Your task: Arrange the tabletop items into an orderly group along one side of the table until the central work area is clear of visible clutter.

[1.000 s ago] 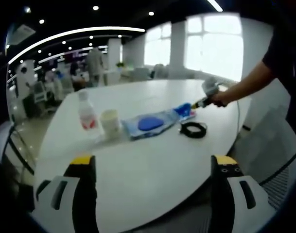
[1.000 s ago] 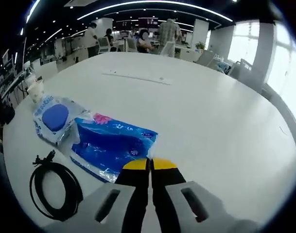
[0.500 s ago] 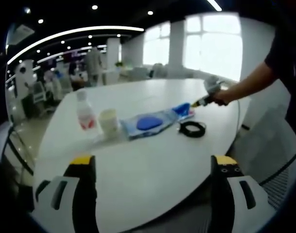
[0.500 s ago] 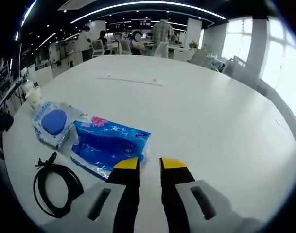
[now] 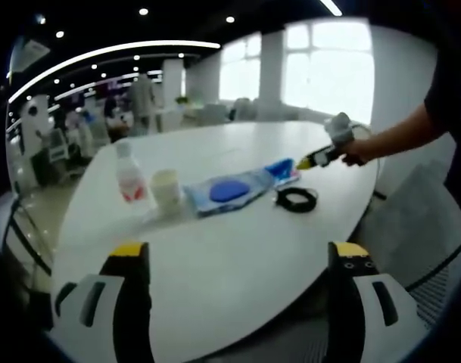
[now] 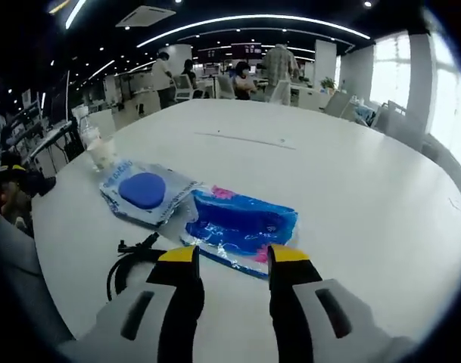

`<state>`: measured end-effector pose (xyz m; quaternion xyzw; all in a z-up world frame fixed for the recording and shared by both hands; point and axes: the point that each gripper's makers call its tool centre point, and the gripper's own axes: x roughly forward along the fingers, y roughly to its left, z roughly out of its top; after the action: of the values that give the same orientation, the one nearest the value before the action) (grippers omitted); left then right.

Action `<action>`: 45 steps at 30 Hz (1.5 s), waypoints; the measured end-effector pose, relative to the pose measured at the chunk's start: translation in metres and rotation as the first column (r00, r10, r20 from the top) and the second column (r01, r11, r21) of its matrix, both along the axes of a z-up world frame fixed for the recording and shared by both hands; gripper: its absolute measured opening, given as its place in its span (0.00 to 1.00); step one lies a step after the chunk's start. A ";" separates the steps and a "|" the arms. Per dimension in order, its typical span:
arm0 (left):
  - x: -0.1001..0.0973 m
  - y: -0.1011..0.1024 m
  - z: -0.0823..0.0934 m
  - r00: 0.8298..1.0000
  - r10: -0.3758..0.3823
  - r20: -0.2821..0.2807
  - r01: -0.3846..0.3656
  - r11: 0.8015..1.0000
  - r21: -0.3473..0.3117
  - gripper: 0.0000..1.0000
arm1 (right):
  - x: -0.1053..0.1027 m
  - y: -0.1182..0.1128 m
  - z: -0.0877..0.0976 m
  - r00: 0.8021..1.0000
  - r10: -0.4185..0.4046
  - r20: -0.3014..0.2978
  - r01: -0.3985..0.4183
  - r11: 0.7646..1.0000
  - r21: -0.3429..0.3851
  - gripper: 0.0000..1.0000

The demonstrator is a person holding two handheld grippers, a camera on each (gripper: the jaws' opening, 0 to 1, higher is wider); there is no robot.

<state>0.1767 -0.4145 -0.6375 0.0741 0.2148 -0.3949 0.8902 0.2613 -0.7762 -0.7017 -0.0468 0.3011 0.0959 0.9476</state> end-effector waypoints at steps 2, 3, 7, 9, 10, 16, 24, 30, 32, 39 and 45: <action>0.000 0.000 0.000 1.000 0.000 0.002 0.000 1.000 0.000 0.95 | -0.001 0.007 0.000 1.000 0.028 0.001 -0.028 1.000 0.006 0.38; 0.001 0.000 0.000 1.000 0.001 0.003 -0.001 1.000 -0.001 0.95 | -0.001 0.009 0.000 0.999 0.037 0.002 -0.037 0.999 0.012 0.39; 0.001 0.001 0.000 1.000 0.004 0.005 -0.004 1.000 -0.003 0.95 | -0.006 0.024 -0.002 0.995 0.096 -0.002 -0.096 0.995 0.026 0.44; 0.001 0.001 0.000 1.000 0.006 0.005 -0.006 1.000 -0.003 0.95 | -0.011 0.036 -0.004 0.991 0.133 -0.003 -0.132 0.990 0.041 0.46; 0.001 0.002 0.000 1.000 0.007 0.005 -0.007 1.000 -0.003 0.95 | -0.015 0.043 -0.006 0.988 0.153 -0.010 -0.152 0.987 0.050 0.47; 0.002 0.003 -0.001 1.000 0.012 0.006 -0.012 1.000 -0.001 0.95 | -0.030 0.070 -0.019 0.967 0.255 -0.017 -0.255 0.966 0.040 0.47; 0.002 0.005 -0.001 1.000 0.017 0.007 -0.017 1.000 0.000 0.95 | -0.042 0.097 -0.031 0.943 0.333 -0.027 -0.331 0.942 0.046 0.46; 0.002 0.006 -0.001 1.000 0.021 0.008 -0.021 1.000 -0.002 0.95 | -0.047 0.106 -0.043 0.934 0.353 -0.054 -0.351 0.935 0.051 0.40; 0.003 0.006 0.000 1.000 0.025 0.009 -0.025 1.000 -0.003 0.95 | -0.049 0.107 -0.047 0.933 0.353 -0.063 -0.350 0.935 0.059 0.39; 0.004 0.006 0.001 0.999 0.031 0.010 -0.031 0.999 -0.007 0.95 | -0.051 0.111 -0.056 0.930 0.361 -0.075 -0.357 0.932 0.061 0.26; 0.003 0.006 0.001 0.999 0.032 0.008 -0.032 0.999 -0.007 0.95 | -0.053 0.117 -0.060 0.921 0.378 -0.090 -0.373 0.925 0.066 0.13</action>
<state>0.1801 -0.4084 -0.6370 0.0691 0.2110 -0.3810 0.8975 0.2079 -0.6594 -0.7613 -0.0762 0.3315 0.2853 0.8961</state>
